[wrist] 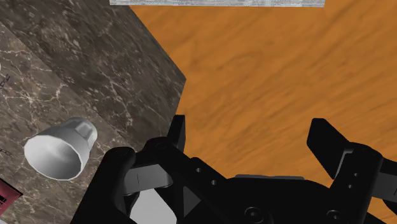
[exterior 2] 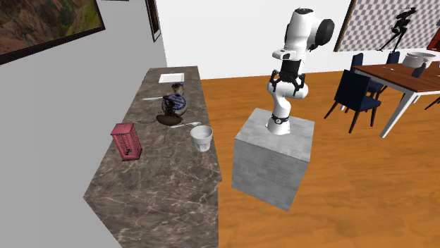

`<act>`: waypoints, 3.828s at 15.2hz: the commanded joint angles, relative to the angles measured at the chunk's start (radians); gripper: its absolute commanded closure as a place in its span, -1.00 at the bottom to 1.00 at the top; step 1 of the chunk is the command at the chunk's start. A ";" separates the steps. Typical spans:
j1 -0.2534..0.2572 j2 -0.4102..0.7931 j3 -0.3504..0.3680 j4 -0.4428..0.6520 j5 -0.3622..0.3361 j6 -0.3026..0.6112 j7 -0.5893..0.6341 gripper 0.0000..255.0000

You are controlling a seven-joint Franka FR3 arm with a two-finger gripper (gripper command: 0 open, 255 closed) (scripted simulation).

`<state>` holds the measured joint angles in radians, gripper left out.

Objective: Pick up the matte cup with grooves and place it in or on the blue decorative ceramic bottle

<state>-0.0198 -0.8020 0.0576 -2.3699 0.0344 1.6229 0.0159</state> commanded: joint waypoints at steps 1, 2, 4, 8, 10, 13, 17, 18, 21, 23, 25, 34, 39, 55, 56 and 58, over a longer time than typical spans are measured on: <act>0.000 0.000 0.000 0.000 0.000 0.000 0.000 -1.00; -0.007 0.022 -0.010 -0.005 -0.013 0.023 -0.012 -1.00; -0.021 0.068 -0.030 -0.010 -0.037 0.070 -0.036 -1.00; -0.050 0.172 -0.068 -0.007 -0.083 0.163 -0.080 -1.00; -0.063 0.229 -0.087 0.002 -0.104 0.207 -0.100 -1.00; -0.083 0.319 -0.114 0.025 -0.132 0.271 -0.128 -1.00; -0.107 0.447 -0.149 0.072 -0.165 0.348 -0.163 -1.00; -0.112 0.479 -0.158 0.086 -0.171 0.366 -0.172 -1.00; -0.129 0.580 -0.182 0.137 -0.188 0.414 -0.197 -1.00; -0.139 0.648 -0.197 0.177 -0.196 0.443 -0.214 -1.00; -0.150 0.717 -0.211 0.221 -0.201 0.468 -0.231 -1.00; -0.198 0.996 -0.254 0.430 -0.200 0.540 -0.299 -1.00; -0.206 1.029 -0.257 0.404 -0.198 0.600 -0.300 -1.00; -0.208 1.040 -0.257 0.397 -0.198 0.618 -0.301 1.00; -0.208 1.040 -0.257 0.397 -0.198 0.618 -0.301 1.00; -0.208 1.040 -0.257 0.397 -0.198 0.619 -0.301 1.00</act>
<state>-0.2277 0.2378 -0.1993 -1.9730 -0.1630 2.2413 -0.2850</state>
